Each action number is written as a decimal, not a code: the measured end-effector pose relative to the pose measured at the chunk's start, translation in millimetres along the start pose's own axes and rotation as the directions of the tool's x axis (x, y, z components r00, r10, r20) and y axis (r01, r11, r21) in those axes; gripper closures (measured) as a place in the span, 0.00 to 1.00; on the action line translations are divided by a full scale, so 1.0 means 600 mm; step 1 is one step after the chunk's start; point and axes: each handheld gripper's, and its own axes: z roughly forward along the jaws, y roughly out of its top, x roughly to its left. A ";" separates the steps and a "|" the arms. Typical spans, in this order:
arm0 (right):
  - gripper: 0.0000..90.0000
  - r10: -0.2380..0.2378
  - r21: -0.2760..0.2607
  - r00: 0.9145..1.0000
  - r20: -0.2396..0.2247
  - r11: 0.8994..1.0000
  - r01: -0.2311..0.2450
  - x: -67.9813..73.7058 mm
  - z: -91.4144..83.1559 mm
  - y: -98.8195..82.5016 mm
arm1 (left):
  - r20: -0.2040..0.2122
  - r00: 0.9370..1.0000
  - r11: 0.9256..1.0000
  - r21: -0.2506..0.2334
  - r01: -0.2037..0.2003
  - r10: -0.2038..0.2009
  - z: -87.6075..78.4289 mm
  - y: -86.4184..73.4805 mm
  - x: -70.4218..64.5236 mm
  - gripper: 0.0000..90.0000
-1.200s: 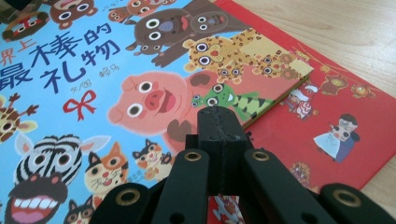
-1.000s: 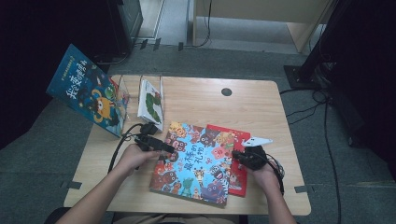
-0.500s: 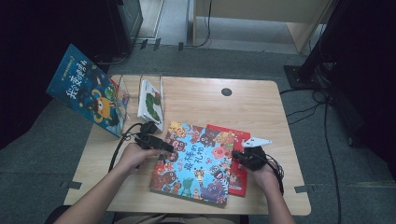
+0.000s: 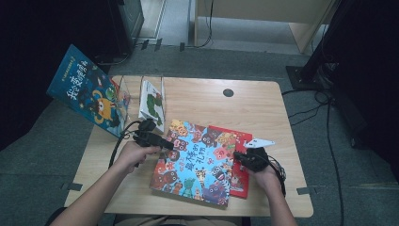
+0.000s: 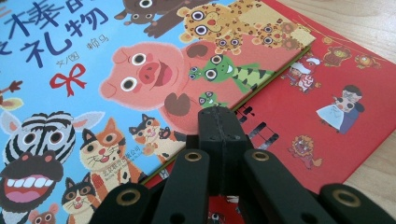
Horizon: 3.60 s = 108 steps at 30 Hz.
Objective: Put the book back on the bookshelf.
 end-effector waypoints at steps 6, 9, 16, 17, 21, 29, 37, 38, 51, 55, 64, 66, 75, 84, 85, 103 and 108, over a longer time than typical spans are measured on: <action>1.00 0.007 -0.004 1.000 0.002 1.000 -0.007 0.001 0.001 0.000 | 0.017 1.000 1.000 0.002 -0.011 0.011 -0.019 0.008 -0.013 0.54; 1.00 0.020 -0.006 1.000 0.000 1.000 -0.020 0.001 0.002 0.001 | 0.030 1.000 1.000 -0.003 -0.005 0.005 -0.029 0.011 -0.019 0.54; 1.00 0.033 -0.018 0.999 -0.014 0.999 -0.033 0.002 0.007 0.002 | 0.028 0.999 1.000 -0.011 -0.016 0.017 -0.050 0.023 -0.035 0.54; 1.00 0.034 -0.020 0.999 -0.015 0.999 -0.035 0.002 0.008 0.002 | 0.021 1.000 1.000 -0.006 -0.020 0.020 -0.052 0.024 -0.037 0.54; 1.00 0.034 -0.022 0.999 -0.016 0.999 -0.034 0.002 0.009 0.003 | 0.024 1.000 1.000 0.009 -0.004 0.004 -0.054 0.028 -0.040 0.53; 1.00 0.040 -0.028 0.999 -0.024 0.999 -0.040 0.002 0.010 0.002 | 0.112 0.993 1.000 0.004 0.030 -0.030 -0.059 0.030 -0.039 0.55; 1.00 0.025 -0.034 0.999 -0.026 0.999 -0.026 0.011 0.019 0.008 | 0.166 0.986 0.998 0.060 -0.005 -0.005 -0.061 0.045 -0.075 0.59; 1.00 0.025 -0.034 0.999 -0.026 0.999 -0.026 0.012 0.020 0.008 | 0.171 0.985 0.998 0.062 -0.001 -0.009 -0.060 0.046 -0.074 0.60; 1.00 0.033 -0.033 0.999 -0.043 0.999 -0.034 0.012 0.027 0.015 | 0.150 0.988 0.998 0.057 0.012 -0.020 -0.060 0.054 -0.080 0.66; 1.00 0.033 -0.035 0.998 -0.051 0.999 -0.035 0.012 0.031 0.018 | 0.145 0.989 0.998 0.057 0.019 -0.027 -0.060 0.056 -0.082 0.66; 1.00 0.022 -0.040 0.998 -0.060 0.999 -0.024 0.018 0.042 0.026 | 0.146 0.989 0.998 0.067 -0.010 0.000 -0.068 0.063 -0.098 0.70; 1.00 0.013 -0.043 0.998 -0.065 0.999 -0.016 0.020 0.045 0.028 | 0.143 0.990 0.998 0.070 -0.002 -0.008 -0.072 0.064 -0.099 0.70; 1.00 -0.004 -0.051 0.997 -0.081 0.999 -0.001 0.024 0.055 0.034 | 0.140 0.990 0.997 0.076 0.011 -0.022 -0.082 0.070 -0.104 0.73; 1.00 -0.021 -0.055 0.996 -0.085 0.998 0.017 0.026 0.059 0.036 | 0.131 0.991 0.996 0.087 0.008 -0.020 -0.077 0.071 -0.102 0.81; 1.00 -0.022 -0.056 0.996 -0.085 0.998 0.017 0.026 0.059 0.036 | 0.134 0.991 0.996 0.088 0.012 -0.024 -0.077 0.071 -0.101 0.81; 0.91 -0.049 -0.056 0.998 -0.050 0.997 0.046 0.030 0.060 0.040 | 0.152 0.987 0.994 0.105 0.037 -0.053 -0.075 0.077 -0.100 0.86; 0.67 -0.082 -0.068 0.997 -0.010 0.994 0.081 0.024 0.058 0.039 | 0.160 0.984 0.990 0.125 0.061 -0.081 -0.075 0.082 -0.098 0.87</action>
